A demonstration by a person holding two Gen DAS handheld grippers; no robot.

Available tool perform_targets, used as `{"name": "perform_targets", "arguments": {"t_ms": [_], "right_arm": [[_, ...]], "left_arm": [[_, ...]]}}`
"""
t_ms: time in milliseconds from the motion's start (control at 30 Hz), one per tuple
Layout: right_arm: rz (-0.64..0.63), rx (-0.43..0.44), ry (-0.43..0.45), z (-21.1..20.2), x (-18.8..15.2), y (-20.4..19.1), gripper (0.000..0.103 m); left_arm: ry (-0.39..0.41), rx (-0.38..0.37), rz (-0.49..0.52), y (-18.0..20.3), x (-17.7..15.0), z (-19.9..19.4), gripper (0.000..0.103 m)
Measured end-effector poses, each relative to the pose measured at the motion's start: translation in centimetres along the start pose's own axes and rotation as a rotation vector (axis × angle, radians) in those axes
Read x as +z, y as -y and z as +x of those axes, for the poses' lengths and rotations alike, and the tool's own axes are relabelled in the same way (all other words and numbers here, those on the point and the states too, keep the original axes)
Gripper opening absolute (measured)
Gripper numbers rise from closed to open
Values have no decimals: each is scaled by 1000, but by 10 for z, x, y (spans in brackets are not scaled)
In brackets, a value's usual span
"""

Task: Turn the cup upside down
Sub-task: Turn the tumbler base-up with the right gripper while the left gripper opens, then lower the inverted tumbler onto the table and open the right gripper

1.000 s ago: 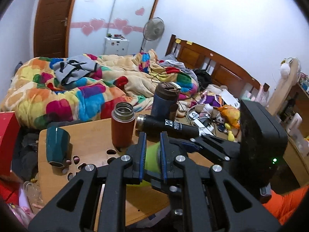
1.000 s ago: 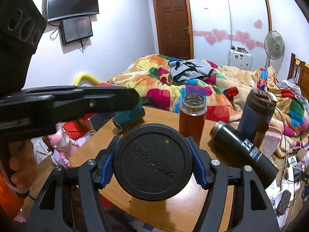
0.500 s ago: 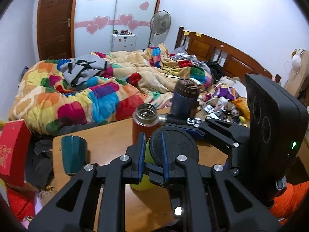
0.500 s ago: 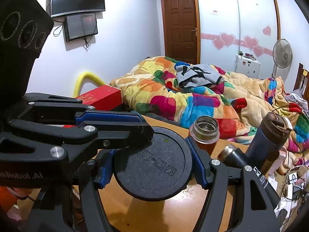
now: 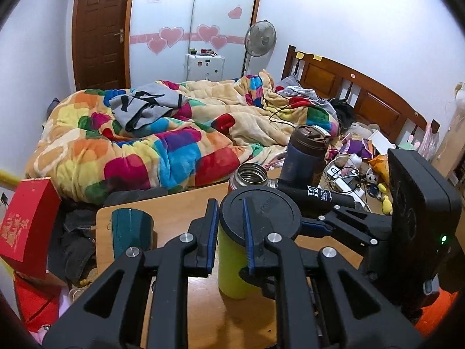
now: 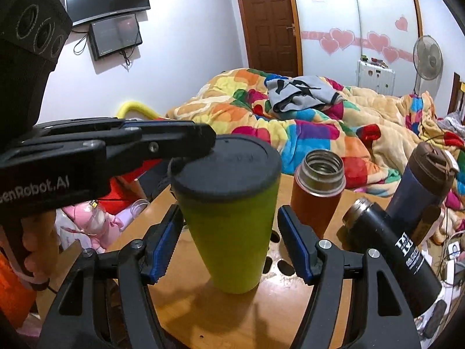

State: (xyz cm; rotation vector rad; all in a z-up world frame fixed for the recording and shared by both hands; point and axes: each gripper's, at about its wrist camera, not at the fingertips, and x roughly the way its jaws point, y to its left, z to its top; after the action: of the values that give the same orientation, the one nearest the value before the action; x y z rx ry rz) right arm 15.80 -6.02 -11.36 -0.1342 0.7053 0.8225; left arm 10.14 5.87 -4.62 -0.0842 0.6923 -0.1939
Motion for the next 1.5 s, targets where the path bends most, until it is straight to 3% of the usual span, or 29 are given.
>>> {"name": "perform_targets", "arguments": {"t_ms": [367, 567, 600, 667, 767, 833, 933, 1033, 1167, 1333, 1500], "right_arm": [[33, -18, 11, -33, -13, 6, 64], [40, -55, 37, -62, -16, 6, 64], [43, -60, 43, -68, -16, 7, 64], [48, -73, 60, -81, -15, 6, 64], [54, -88, 97, -102, -12, 7, 64], [59, -98, 125, -118, -9, 5, 67], [64, -116, 183, -143, -7, 0, 81], [66, -137, 230, -165, -6, -4, 83], [69, -167, 263, -185, -8, -10, 93], [71, -218, 290, -200, -14, -18, 103], [48, -255, 306, -209, -18, -25, 103]], "left_arm": [[11, 71, 59, 14, -6, -5, 25], [8, 62, 47, 22, -5, -17, 31], [22, 61, 44, 22, -4, -23, 33], [65, 62, 36, 27, -5, -41, 48], [132, 84, 31, 34, -8, -69, 56], [169, 88, 22, 39, -11, -87, 60], [217, 96, 5, 44, -17, -110, 66], [242, 104, -11, 48, -22, -125, 67], [284, 129, -53, 50, -33, -143, 98], [288, 137, -74, 52, -43, -151, 101], [290, 147, -88, 56, -51, -154, 102]]}}
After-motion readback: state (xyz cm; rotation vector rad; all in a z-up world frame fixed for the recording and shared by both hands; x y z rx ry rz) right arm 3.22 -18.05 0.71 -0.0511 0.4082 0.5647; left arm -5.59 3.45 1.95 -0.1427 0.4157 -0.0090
